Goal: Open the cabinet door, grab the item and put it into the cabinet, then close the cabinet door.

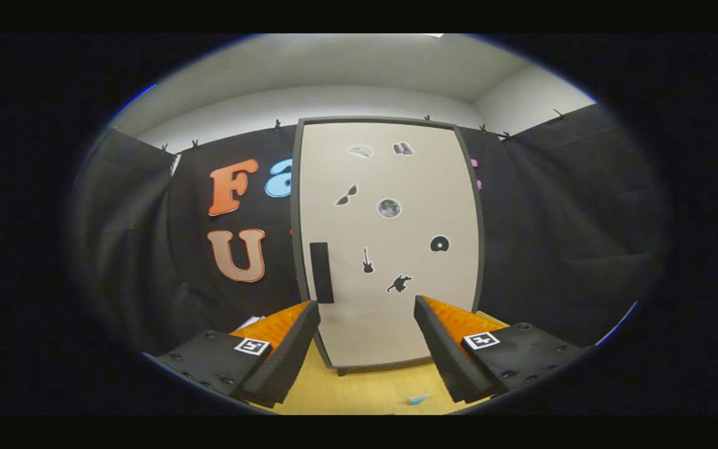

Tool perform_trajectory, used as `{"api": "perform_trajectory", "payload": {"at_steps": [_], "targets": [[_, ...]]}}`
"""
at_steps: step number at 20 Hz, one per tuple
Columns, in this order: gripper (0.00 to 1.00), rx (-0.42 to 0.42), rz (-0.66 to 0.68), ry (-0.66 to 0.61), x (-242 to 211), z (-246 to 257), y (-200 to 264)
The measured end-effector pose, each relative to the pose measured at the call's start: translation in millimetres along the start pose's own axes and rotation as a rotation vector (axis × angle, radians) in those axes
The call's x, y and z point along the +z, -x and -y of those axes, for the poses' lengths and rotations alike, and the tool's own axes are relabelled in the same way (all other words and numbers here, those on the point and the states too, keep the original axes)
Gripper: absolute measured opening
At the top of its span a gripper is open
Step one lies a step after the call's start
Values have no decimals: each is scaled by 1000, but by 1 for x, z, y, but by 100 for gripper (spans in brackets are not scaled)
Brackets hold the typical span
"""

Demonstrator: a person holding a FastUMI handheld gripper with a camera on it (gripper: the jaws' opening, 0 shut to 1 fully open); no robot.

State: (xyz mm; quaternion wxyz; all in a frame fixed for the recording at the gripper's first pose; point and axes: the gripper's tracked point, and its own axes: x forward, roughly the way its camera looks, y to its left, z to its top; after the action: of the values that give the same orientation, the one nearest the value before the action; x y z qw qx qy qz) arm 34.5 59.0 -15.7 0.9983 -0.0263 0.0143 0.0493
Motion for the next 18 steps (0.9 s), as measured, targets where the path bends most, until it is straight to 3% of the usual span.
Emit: {"api": "perform_trajectory", "payload": {"at_steps": [3, 11, 18], "targets": [[98, 43, -6, 12, -2, -22, -30], [98, 26, -59, 57, -18, -50, -128], [80, 31, -115, 65, -38, -59, -181]]}}
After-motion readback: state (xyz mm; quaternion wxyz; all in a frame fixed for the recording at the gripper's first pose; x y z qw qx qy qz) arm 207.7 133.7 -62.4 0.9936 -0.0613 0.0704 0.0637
